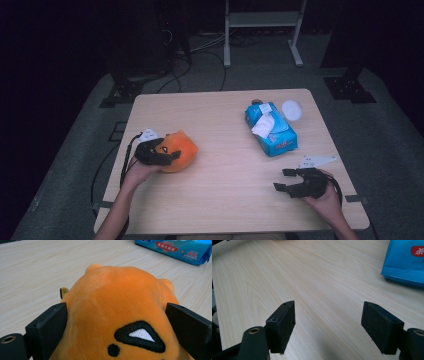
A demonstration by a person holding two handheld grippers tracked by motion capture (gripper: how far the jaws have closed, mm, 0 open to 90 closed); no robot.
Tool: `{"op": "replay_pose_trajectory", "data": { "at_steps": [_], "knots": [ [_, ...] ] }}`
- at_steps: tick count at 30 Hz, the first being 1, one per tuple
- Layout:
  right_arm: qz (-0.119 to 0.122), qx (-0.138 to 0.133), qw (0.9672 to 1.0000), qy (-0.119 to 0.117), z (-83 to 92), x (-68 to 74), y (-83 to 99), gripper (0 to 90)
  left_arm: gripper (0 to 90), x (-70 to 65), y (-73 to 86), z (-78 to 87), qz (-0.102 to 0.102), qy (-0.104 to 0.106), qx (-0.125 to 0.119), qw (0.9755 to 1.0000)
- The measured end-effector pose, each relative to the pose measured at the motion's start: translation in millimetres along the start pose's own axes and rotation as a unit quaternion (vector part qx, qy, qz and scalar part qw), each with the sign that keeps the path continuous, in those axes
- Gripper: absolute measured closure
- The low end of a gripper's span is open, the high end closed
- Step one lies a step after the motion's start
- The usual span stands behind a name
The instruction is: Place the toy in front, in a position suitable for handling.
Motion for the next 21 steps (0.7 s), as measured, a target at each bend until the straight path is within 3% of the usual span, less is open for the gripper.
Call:
{"op": "replay_pose_trajectory", "data": {
  "at_steps": [6,9,21],
  "knots": [
    [-0.001,0.001,1.0000,-0.001,-0.4,-0.7,0.1,26.2,4.8,-1.3,-0.5,-1.4,-0.008,-0.003,0.004,1.0000],
    [-0.002,0.002,1.0000,-0.002,-0.3,-0.1,0.5,26.3,7.5,-0.8,-1.1,-1.0,-0.001,-0.003,0.006,1.0000],
    [-0.002,-0.003,1.0000,0.001,2.0,-1.4,0.4,26.3,35.0,2.6,-8.0,4.5,0.028,-0.005,-0.007,0.9996]
  ]
}}
Point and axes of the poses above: each handheld gripper's, and its own axes: z roughly backward along the jaws, y roughly out of its underside, x roughly to its left, the point moved 4 cm from there along -z, roughly forward along the jaws, and after that the axes turned 4 degrees about -z, right-handed, at the moved point
